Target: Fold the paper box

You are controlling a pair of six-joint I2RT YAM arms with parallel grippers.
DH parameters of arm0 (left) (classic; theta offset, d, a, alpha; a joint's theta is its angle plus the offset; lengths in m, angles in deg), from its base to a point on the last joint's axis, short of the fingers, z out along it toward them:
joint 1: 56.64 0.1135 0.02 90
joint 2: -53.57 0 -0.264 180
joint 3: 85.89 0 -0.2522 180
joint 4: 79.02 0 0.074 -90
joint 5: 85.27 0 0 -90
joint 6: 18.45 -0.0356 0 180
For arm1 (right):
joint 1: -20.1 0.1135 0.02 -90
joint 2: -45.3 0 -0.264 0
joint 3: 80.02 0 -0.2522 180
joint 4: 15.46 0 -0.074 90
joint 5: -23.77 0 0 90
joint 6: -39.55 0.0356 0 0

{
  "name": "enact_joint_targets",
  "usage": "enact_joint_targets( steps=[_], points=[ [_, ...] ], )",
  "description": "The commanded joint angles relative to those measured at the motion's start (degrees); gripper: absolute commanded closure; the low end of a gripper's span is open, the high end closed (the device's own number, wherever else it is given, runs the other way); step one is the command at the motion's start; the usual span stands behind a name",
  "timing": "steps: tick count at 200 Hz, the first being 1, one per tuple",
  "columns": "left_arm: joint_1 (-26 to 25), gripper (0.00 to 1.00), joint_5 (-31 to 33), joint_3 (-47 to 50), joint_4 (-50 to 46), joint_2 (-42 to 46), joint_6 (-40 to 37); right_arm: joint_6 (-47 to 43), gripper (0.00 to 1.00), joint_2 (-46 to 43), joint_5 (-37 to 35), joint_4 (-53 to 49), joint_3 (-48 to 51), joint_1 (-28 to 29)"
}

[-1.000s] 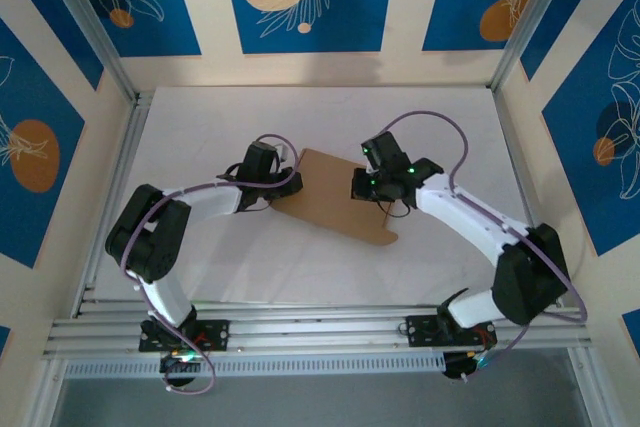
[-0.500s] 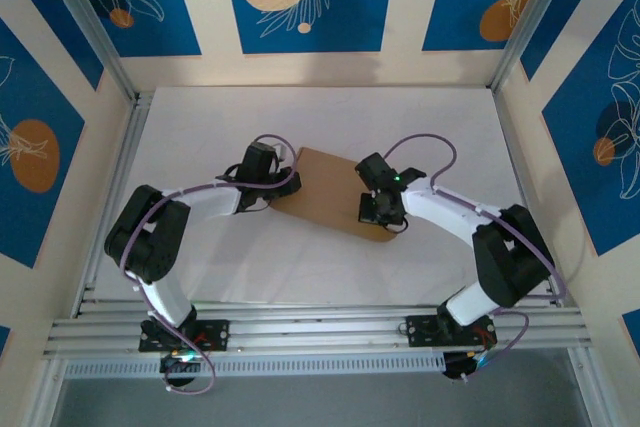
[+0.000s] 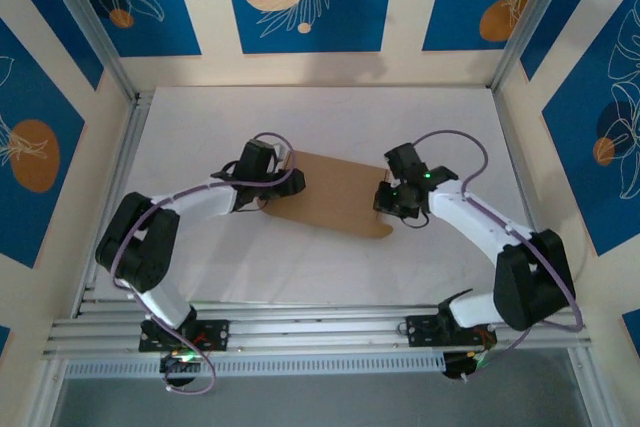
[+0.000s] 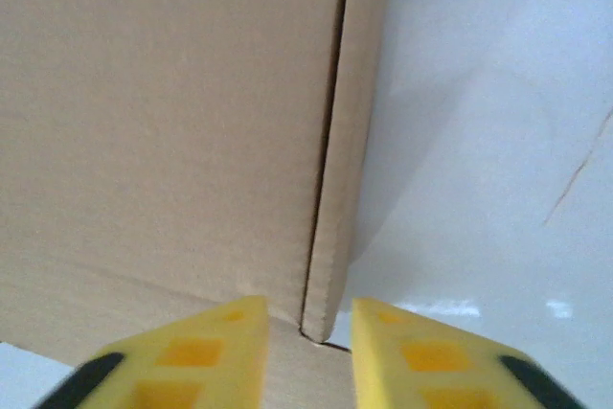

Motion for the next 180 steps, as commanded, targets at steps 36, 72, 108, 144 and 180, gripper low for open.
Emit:
enact_joint_targets(
  steps=[36,72,108,144,180],
  points=[
    [5.54,0.39,-0.80,-9.59,-10.78,0.36,-4.38,-0.19,0.30,-1.70,11.47,9.59,4.18,-7.32],
    [10.26,0.36,-3.95,-12.04,-11.48,-2.80,-11.42,0.25,0.10,0.44,14.01,14.93,5.96,-8.18],
    [11.92,0.35,-15.62,-16.69,-12.14,-11.21,-15.74,1.54,0.09,4.39,18.86,18.46,6.38,-11.14],
    [12.25,0.46,-19.78,-19.43,-13.89,-16.96,-18.86,3.16,0.00,7.48,21.56,21.65,7.14,-13.52],
    [14.16,0.67,-20.50,-18.41,-14.07,-20.05,-19.79,6.49,0.00,9.78,28.88,30.81,10.61,-16.76]
  ],
)
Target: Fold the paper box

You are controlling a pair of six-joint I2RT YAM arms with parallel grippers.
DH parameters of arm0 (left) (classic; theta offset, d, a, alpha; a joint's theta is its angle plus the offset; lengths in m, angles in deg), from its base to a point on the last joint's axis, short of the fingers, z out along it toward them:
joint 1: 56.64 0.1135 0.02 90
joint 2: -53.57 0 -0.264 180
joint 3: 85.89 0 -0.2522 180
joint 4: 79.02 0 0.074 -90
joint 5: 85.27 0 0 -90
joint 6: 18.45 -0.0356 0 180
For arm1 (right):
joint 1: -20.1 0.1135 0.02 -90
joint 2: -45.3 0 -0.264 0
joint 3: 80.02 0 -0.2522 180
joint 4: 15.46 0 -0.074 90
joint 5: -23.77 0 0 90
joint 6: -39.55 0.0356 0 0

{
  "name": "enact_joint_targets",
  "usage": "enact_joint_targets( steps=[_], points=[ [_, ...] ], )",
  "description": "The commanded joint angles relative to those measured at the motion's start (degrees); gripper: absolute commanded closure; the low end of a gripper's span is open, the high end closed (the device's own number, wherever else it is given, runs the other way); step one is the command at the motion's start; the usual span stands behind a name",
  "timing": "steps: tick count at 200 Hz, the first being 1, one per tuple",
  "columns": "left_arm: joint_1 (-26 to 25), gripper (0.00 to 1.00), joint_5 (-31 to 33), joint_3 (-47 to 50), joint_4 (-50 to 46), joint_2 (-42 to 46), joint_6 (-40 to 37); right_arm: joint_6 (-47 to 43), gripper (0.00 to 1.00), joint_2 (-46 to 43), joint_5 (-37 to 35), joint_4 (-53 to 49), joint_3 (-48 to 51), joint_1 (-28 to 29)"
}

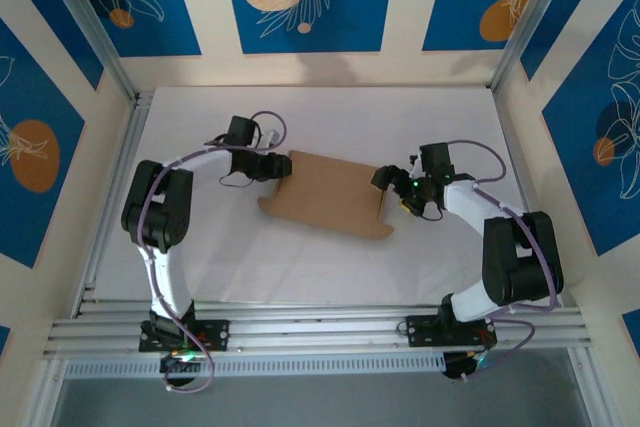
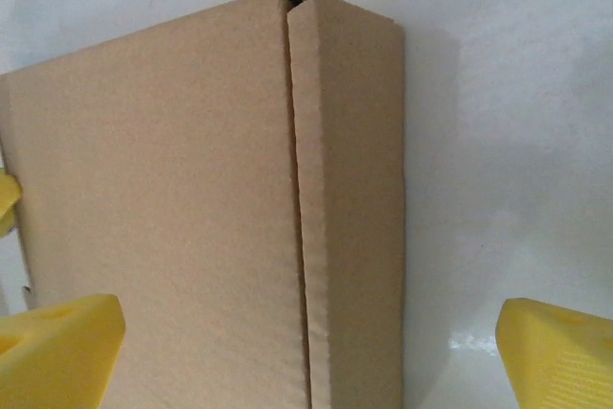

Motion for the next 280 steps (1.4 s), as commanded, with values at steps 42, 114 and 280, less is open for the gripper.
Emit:
enact_joint_targets(
  steps=[42,114,280],
  points=[
    [2.97,0.78,-2.81,-0.31,-3.91,-4.54,-4.20,3.79,0.00,7.69,10.44,11.87,3.21,-1.82],
    [6.49,0.86,-9.24,1.22,0.79,-8.20,0.63,5.80,0.01,14.62,23.99,20.75,1.65,0.20],
    [-8.30,0.39,24.11,8.16,1.95,27.10,-21.65,17.61,0.62,-0.21,22.81,10.41,0.85,4.85]
  ],
)
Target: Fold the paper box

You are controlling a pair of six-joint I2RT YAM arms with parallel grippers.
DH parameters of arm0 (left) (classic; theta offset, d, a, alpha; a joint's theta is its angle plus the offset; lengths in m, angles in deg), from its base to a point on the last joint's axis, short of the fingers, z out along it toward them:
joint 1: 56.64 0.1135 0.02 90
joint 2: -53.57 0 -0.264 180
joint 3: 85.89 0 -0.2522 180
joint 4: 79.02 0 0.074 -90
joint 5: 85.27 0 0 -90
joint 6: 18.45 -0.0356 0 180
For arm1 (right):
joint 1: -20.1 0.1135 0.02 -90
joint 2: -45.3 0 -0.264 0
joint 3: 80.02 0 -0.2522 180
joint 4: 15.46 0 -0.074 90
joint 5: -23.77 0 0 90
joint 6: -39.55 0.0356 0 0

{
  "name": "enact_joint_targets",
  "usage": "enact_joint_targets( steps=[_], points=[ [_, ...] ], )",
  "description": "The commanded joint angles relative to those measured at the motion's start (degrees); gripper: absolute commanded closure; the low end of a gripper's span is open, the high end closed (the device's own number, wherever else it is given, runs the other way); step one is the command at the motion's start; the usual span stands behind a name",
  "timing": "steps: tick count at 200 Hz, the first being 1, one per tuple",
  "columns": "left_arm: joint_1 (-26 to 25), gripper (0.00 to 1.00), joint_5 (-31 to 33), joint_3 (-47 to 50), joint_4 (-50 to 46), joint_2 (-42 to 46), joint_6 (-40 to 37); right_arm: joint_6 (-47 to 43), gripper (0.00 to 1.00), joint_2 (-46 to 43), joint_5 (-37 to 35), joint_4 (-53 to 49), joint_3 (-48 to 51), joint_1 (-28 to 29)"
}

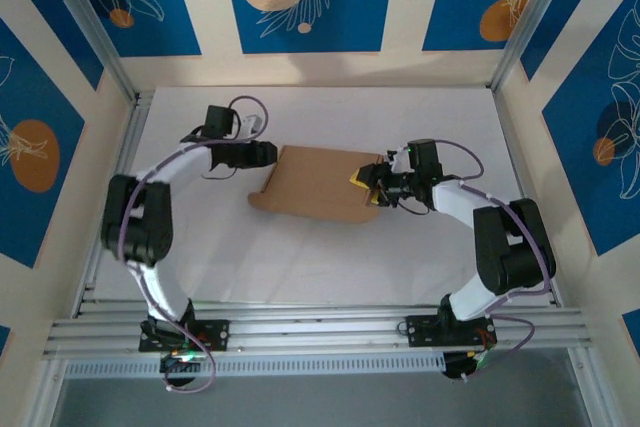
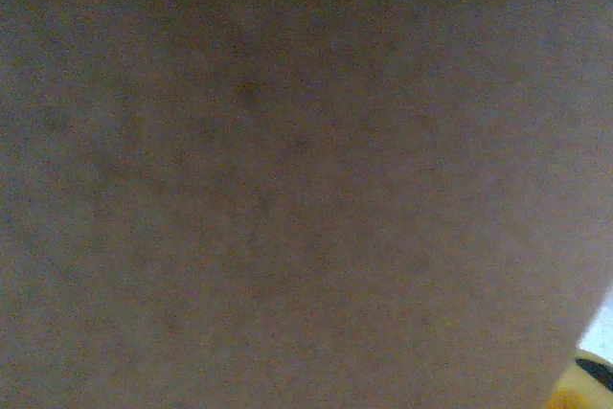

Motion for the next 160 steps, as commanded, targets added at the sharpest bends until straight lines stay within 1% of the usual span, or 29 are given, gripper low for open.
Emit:
enact_joint_targets(
  steps=[1,10,23,41,50,63,68,79,87,97,103,115,126,134,146,160],
  points=[
    [-9.58,0.38,17.42,5.61,4.31,13.60,-14.64,3.18,0.62,-3.69,2.54,-3.53,1.27,-0.27],
    [-12.23,0.33,19.34,7.80,5.85,17.03,-17.44,3.91,0.61,-4.64,3.43,-3.69,1.64,-0.46],
    [-13.89,0.30,18.74,9.44,5.50,21.18,-19.28,4.22,0.62,-6.15,4.00,-5.10,1.69,-0.77],
    [-15.83,0.30,18.30,11.02,3.11,26.51,-21.25,4.78,0.61,-8.27,4.33,-6.62,1.81,-1.11],
    [-16.17,0.31,19.70,11.68,2.15,28.71,-18.98,5.00,0.61,-9.13,4.57,-6.66,1.86,-1.23],
    [-16.12,0.33,22.74,12.16,1.07,31.12,-11.20,5.46,0.61,-10.38,4.56,-6.24,2.15,-1.10],
    [-16.11,0.33,23.55,12.63,1.14,32.20,-6.20,6.10,0.61,-11.00,4.36,-5.09,2.60,-1.11],
    [-16.13,0.34,22.60,14.35,1.91,34.63,3.67,8.47,0.61,-12.57,4.10,-1.67,4.18,-1.27],
    [-16.12,0.36,22.20,16.54,3.12,36.30,12.21,10.48,0.61,-13.79,3.45,0.65,5.38,-1.29],
    [-16.15,0.41,23.43,19.86,3.63,38.22,23.53,12.88,0.61,-15.61,2.16,4.42,7.30,-1.18],
    [-16.28,0.41,24.42,22.07,3.70,39.32,31.54,14.20,0.62,-16.60,1.32,6.61,8.28,-1.11],
    [-16.69,0.41,24.65,28.18,9.84,42.33,43.21,16.26,0.62,-18.22,-0.31,9.18,9.50,-0.95],
    [-18.03,0.41,26.89,32.83,15.09,44.63,50.73,17.84,0.62,-19.65,-1.66,11.39,10.47,-0.72],
    [-18.89,0.41,27.60,35.39,19.78,45.25,54.28,19.03,0.62,-20.36,-2.65,12.39,10.95,-0.50],
    [-19.41,0.40,26.94,37.56,24.45,44.56,58.91,20.60,0.62,-21.36,-3.91,13.78,11.43,0.04],
    [-19.90,0.39,25.21,39.22,30.72,42.56,62.40,22.05,0.62,-22.37,-5.12,14.45,11.69,0.66]
  ],
)
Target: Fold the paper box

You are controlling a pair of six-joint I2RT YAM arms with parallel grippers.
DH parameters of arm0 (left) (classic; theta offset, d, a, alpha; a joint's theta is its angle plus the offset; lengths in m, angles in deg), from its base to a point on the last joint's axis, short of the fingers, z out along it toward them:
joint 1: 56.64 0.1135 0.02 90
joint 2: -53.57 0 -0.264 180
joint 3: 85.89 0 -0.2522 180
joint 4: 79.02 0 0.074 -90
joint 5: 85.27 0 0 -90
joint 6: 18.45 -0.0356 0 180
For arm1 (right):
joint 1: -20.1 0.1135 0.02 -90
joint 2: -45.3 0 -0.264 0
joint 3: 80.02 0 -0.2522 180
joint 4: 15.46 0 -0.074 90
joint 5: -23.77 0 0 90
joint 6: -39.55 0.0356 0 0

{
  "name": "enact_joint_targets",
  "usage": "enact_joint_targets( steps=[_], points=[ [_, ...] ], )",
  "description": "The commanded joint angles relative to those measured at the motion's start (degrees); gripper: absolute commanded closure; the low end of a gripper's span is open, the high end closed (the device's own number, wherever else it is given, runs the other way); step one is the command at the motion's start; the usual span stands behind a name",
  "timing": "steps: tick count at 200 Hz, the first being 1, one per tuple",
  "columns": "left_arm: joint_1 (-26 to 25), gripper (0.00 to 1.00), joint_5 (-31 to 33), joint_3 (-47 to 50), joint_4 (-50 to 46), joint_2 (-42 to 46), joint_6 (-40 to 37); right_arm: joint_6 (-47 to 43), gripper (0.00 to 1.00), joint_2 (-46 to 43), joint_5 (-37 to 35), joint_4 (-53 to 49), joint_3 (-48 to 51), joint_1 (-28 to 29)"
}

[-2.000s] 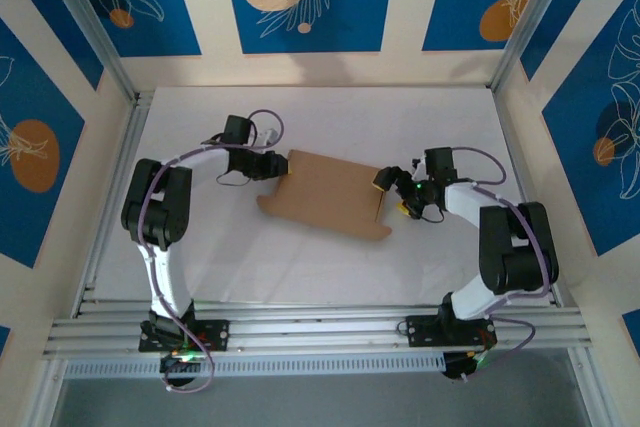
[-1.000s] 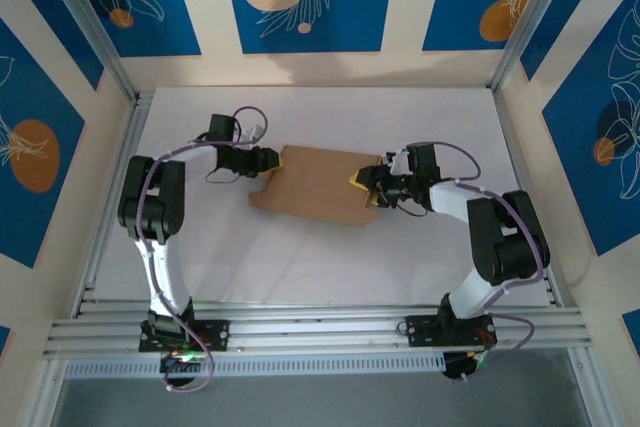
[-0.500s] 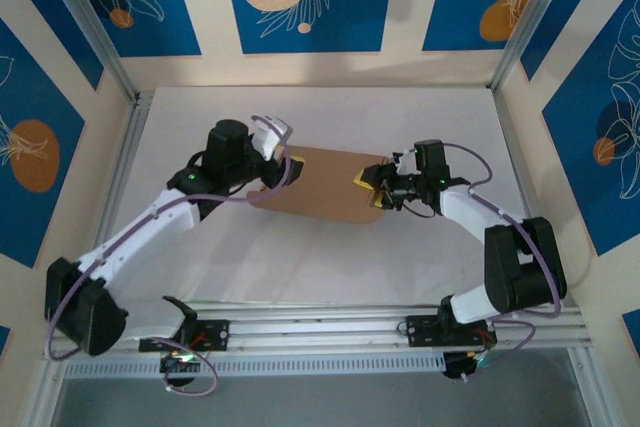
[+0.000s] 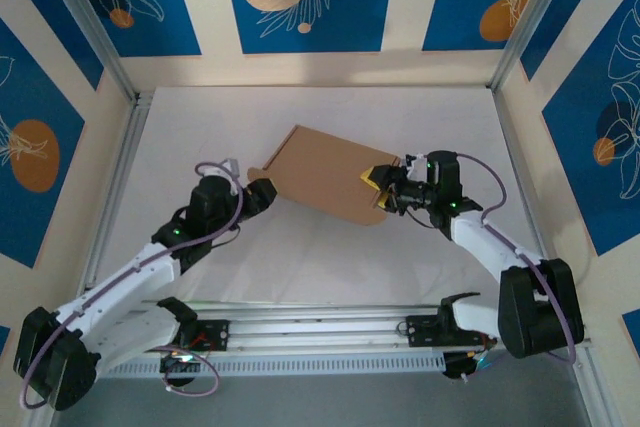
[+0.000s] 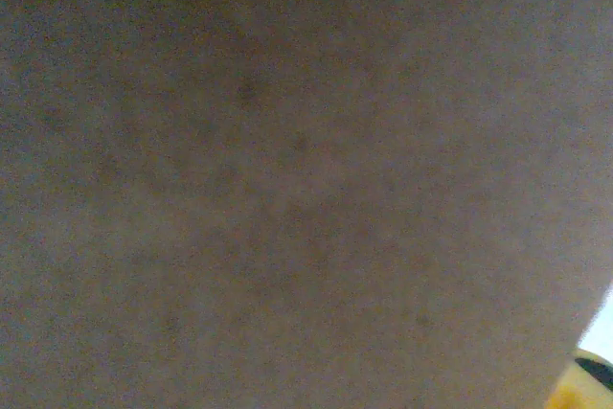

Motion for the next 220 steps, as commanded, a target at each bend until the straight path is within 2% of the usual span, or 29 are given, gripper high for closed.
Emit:
enact_joint_targets(
  steps=[1,53,74,99,140,179,220],
  points=[
    [-1.38,0.39,0.15,2.32,15.55,-1.57,16.90,4.98,0.62,-2.52,-2.65,5.67,0.70,1.05],
    [-3.54,0.45,-0.07,6.39,34.44,-6.67,19.59,8.14,0.65,-3.44,-4.34,6.99,0.81,3.18],
    [-3.95,0.47,-0.42,5.04,33.78,-6.52,17.93,10.10,0.66,-3.49,-4.37,8.48,1.36,3.39],
    [-4.45,0.54,0.05,5.80,34.27,-7.13,17.96,13.40,0.68,-3.06,-4.11,10.61,1.83,3.39],
    [-5.17,0.55,0.95,7.73,38.85,-9.36,19.71,16.57,0.72,-2.88,-3.88,12.76,1.82,3.20],
    [-5.62,0.70,1.41,7.79,54.98,-15.03,18.73,19.74,0.74,-1.54,-2.85,16.71,2.32,3.17],
    [-6.30,0.93,-1.50,7.14,77.88,-27.98,22.67,22.50,0.74,-1.02,-1.41,19.30,2.74,2.51]
  ],
)
